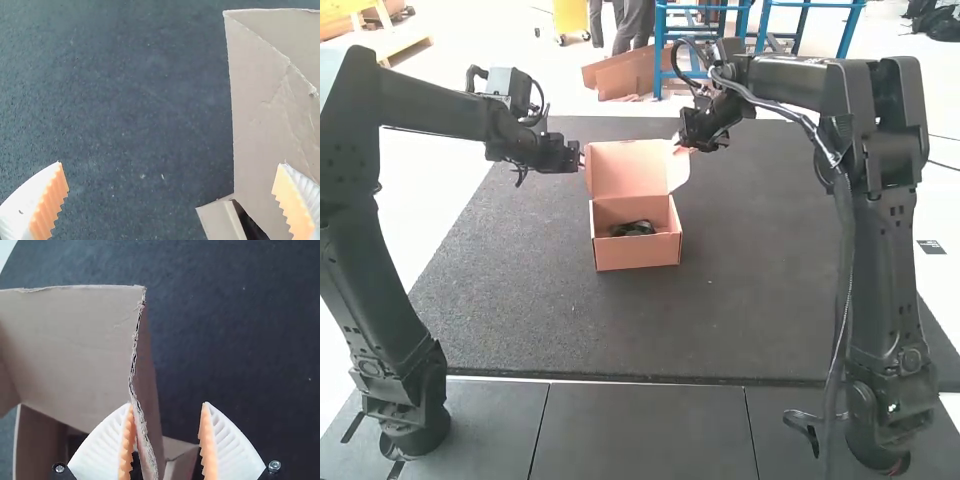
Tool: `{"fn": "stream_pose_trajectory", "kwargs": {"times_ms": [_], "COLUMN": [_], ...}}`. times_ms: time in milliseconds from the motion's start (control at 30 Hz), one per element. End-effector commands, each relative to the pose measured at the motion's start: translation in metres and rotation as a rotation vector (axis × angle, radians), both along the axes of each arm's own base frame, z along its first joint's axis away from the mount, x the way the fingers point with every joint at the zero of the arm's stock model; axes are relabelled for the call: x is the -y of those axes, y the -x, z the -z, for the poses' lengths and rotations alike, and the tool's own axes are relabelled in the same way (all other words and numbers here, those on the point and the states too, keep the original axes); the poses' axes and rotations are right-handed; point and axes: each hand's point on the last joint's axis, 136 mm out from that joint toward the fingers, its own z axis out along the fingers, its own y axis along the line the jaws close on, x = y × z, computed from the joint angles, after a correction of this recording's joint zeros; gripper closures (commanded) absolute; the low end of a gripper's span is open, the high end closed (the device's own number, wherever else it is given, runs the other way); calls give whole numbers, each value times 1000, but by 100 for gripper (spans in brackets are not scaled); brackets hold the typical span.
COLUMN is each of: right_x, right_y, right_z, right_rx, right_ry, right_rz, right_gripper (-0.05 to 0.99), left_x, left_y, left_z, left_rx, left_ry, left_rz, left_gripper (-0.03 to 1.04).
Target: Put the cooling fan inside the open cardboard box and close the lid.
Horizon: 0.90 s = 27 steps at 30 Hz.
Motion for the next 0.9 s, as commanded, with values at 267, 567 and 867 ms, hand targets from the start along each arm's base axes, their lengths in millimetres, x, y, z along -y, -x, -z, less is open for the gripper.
{"fn": "stream_pose_trajectory", "kwargs": {"times_ms": [267,567,867], "right_x": [-2,-1,-6], "right_y": [-4,-4,0], "right_z": [-38,-46,-53], "right_rx": [97,114,133], "right_ry": [-3,-3,1], "right_rz": [15,14,1], "right_gripper": [63,71,81], "left_x": [4,5,4], "left_y": [2,2,1], "left_z": [-10,-10,-10], "left_rx": [27,29,29], "left_ry": [10,9,8], "left_rz": [16,16,15], "left_gripper": [4,4,4]}}
